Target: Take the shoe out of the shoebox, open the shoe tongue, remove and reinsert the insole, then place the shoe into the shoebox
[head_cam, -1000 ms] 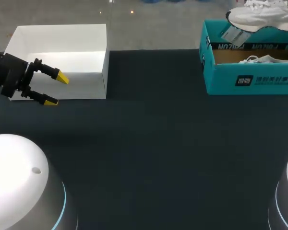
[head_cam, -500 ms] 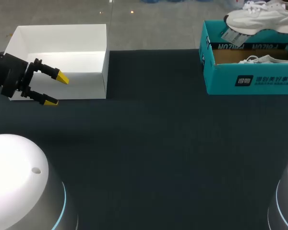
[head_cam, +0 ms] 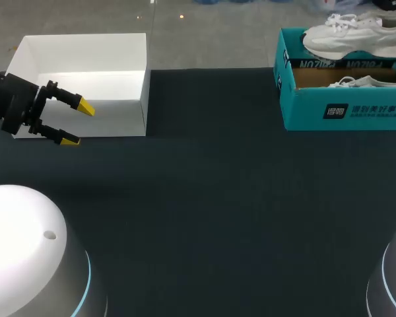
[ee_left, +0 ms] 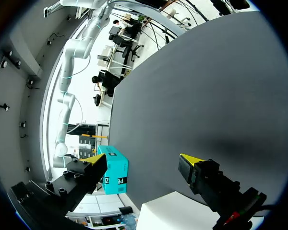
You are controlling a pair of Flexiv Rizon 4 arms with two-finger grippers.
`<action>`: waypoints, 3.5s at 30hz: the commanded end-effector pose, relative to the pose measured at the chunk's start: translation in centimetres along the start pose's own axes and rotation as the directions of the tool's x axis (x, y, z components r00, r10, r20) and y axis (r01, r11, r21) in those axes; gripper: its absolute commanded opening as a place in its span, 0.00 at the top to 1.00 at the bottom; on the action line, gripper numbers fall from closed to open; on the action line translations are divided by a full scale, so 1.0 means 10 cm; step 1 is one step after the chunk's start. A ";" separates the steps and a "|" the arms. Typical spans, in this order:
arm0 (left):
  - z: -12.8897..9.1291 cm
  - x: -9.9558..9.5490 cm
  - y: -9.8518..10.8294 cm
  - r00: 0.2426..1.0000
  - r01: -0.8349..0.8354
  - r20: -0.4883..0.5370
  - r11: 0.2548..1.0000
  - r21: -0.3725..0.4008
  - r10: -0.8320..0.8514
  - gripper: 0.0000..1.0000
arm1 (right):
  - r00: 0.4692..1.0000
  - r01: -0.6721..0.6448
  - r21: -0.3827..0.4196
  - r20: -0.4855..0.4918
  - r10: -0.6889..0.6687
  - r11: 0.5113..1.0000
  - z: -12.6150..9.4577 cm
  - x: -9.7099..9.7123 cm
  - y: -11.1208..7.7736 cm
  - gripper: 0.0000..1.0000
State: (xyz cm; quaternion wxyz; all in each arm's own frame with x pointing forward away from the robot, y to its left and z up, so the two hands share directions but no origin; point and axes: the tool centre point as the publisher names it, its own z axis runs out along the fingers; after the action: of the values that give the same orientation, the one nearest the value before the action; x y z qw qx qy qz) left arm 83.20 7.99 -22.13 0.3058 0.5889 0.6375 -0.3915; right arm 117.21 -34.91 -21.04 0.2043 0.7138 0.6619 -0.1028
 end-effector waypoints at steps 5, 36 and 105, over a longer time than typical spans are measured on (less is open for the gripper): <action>0.00 0.00 -0.01 1.000 0.000 -0.004 1.000 -0.002 0.000 0.00 | 1.000 -0.008 -0.024 0.013 0.008 1.000 0.14 0.08 -0.04 1.00; 0.00 0.00 -0.01 1.000 0.000 -0.004 1.000 -0.002 0.000 0.00 | 0.994 -0.016 0.039 0.107 0.012 0.999 1.13 0.41 -0.08 1.00; 0.00 0.00 -0.01 1.000 0.000 -0.004 1.000 -0.002 0.000 0.00 | 0.904 0.283 -0.197 -0.271 -0.330 0.939 0.08 0.48 -0.71 0.00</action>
State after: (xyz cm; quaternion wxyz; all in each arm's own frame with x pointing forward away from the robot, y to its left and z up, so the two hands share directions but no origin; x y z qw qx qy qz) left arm 83.20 7.99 -22.14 0.3058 0.5889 0.6375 -0.3915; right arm 114.80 -30.14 -25.35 0.0723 0.6011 0.7941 -0.0525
